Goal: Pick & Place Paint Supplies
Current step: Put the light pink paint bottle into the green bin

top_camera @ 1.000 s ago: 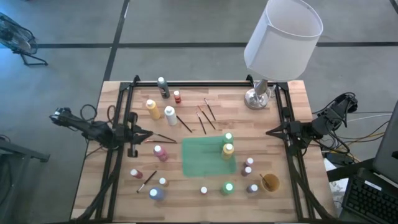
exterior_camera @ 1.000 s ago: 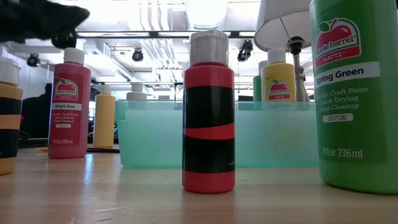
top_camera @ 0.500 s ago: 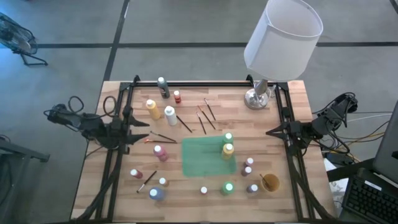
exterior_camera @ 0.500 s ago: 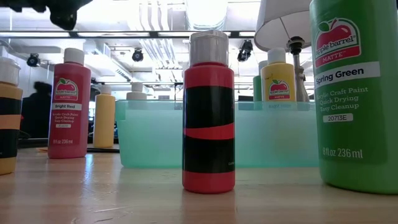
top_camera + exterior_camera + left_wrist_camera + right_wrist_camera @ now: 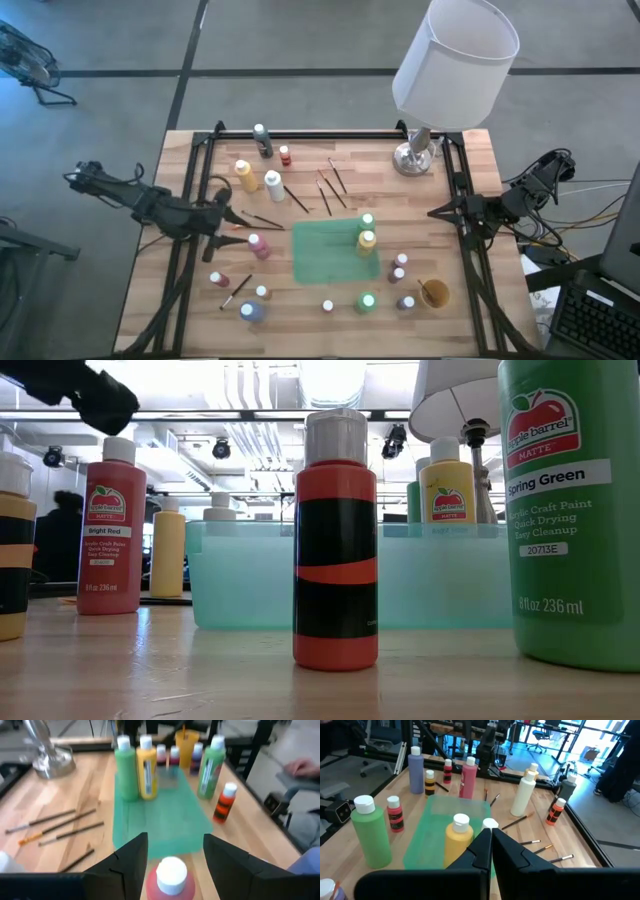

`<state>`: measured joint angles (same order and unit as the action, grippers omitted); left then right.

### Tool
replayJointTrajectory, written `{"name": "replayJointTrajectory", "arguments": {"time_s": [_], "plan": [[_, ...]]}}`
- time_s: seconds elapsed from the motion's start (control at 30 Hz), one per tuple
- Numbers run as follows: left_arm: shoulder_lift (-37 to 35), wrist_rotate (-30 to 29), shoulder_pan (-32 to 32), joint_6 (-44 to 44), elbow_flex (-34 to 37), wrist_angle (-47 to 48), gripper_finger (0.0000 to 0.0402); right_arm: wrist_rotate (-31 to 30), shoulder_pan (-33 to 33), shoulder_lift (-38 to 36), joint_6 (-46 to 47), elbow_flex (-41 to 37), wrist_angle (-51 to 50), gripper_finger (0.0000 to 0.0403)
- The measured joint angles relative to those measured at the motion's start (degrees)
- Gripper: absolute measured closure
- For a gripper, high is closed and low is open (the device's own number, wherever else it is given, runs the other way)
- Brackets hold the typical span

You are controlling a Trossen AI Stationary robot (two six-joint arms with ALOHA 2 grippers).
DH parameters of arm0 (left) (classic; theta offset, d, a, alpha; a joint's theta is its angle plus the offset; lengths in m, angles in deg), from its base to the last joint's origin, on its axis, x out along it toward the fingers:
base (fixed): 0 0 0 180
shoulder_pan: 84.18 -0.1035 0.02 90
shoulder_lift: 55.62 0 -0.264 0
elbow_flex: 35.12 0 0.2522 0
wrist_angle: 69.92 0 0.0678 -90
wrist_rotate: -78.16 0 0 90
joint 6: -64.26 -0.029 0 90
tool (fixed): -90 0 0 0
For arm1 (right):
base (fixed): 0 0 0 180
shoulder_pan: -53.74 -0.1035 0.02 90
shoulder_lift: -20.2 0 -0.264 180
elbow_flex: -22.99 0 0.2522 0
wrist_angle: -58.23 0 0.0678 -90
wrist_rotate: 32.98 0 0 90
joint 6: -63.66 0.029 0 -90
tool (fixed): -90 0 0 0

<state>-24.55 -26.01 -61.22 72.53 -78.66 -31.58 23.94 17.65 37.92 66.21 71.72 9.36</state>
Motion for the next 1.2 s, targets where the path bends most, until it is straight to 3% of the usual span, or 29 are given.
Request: {"name": "replayJointTrajectory", "arguments": {"time_s": [0.5, 1.2], "plan": [[5.3, 0.0, 0.0, 3.9, -1.9, 4.4, 0.0204, 0.0, 0.0, 0.0, 0.0, 0.0, 0.0, 0.0394], [12.7, -0.9, 0.0, 3.7, -1.8, 2.3, 0.0206, 0.0, 0.0, 0.0, 0.0, 0.0, 0.0, 0.0394]]}}
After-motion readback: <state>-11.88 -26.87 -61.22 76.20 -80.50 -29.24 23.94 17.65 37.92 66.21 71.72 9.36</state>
